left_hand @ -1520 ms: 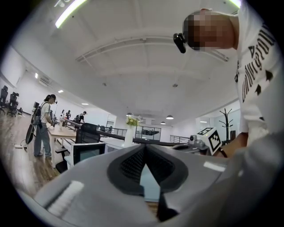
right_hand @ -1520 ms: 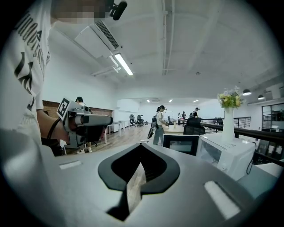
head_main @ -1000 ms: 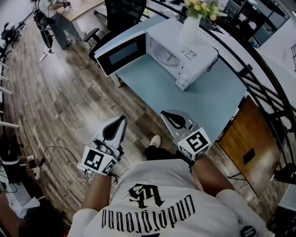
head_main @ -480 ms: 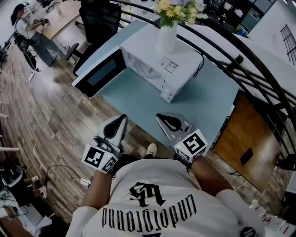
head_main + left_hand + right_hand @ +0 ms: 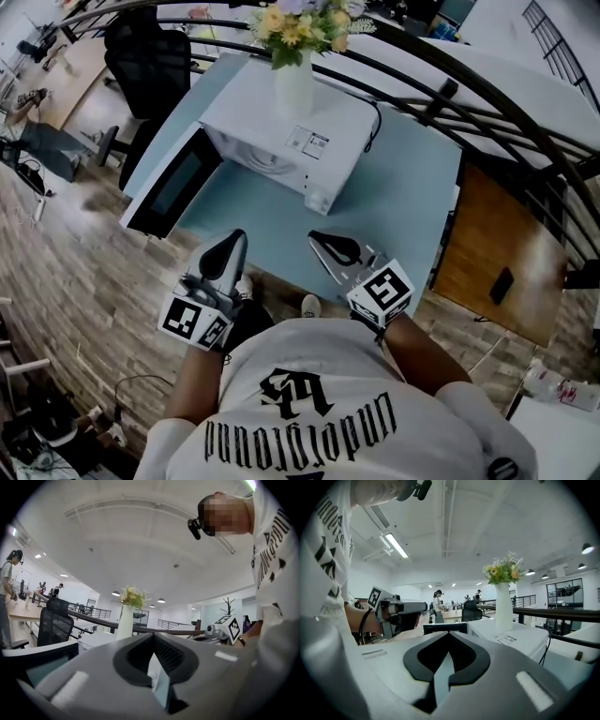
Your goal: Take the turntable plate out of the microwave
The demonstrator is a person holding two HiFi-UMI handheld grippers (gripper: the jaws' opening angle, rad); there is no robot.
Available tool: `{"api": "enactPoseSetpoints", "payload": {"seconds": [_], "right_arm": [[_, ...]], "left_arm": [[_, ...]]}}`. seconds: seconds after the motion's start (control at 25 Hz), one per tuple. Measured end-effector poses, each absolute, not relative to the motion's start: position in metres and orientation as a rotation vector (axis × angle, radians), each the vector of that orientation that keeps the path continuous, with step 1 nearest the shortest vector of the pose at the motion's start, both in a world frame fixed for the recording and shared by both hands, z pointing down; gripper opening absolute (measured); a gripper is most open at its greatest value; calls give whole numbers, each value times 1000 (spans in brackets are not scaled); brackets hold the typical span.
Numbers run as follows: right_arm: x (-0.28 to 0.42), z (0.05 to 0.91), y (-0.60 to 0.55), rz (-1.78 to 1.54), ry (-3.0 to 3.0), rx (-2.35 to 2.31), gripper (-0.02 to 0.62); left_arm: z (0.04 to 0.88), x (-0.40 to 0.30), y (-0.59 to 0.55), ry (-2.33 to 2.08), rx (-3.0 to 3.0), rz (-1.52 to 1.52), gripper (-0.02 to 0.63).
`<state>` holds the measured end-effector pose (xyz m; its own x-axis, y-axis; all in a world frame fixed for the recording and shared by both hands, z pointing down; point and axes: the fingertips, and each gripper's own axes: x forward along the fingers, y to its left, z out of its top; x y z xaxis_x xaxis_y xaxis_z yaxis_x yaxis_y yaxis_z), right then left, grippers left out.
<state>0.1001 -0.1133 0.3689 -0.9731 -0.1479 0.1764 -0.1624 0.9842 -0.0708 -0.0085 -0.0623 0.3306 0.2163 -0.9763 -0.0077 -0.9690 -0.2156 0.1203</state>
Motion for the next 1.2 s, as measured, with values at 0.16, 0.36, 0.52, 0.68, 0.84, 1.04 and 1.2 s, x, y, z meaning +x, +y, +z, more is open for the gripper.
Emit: {"api": "enactPoseSetpoints", "payload": {"seconds": [0.16, 0.36, 0.52, 0.68, 0.84, 1.04, 1.2], "right_arm": [[82, 366, -127, 133, -2948, 331, 3], [50, 368, -132, 158, -2917, 468, 3], [11, 370, -127, 167, -2890, 519, 3], [-23, 370, -124, 174, -2868, 582, 3], [-52, 370, -121, 193, -2859, 657, 3], [-83, 371, -122, 205, -2849, 736, 3], [-99, 375, -129, 220, -2840, 789, 3]], "left_arm": [[330, -33, -77, -1838, 2433, -122, 49], [329, -72, -89, -1746, 2514, -118, 49], [327, -111, -92, -1686, 2552, -125, 49], [328, -144, -96, -1614, 2597, -131, 49], [326, -170, -96, -1560, 2651, -125, 50], [328, -191, -102, -1458, 2716, -126, 49], [334, -202, -114, -1411, 2722, -136, 49]]}}
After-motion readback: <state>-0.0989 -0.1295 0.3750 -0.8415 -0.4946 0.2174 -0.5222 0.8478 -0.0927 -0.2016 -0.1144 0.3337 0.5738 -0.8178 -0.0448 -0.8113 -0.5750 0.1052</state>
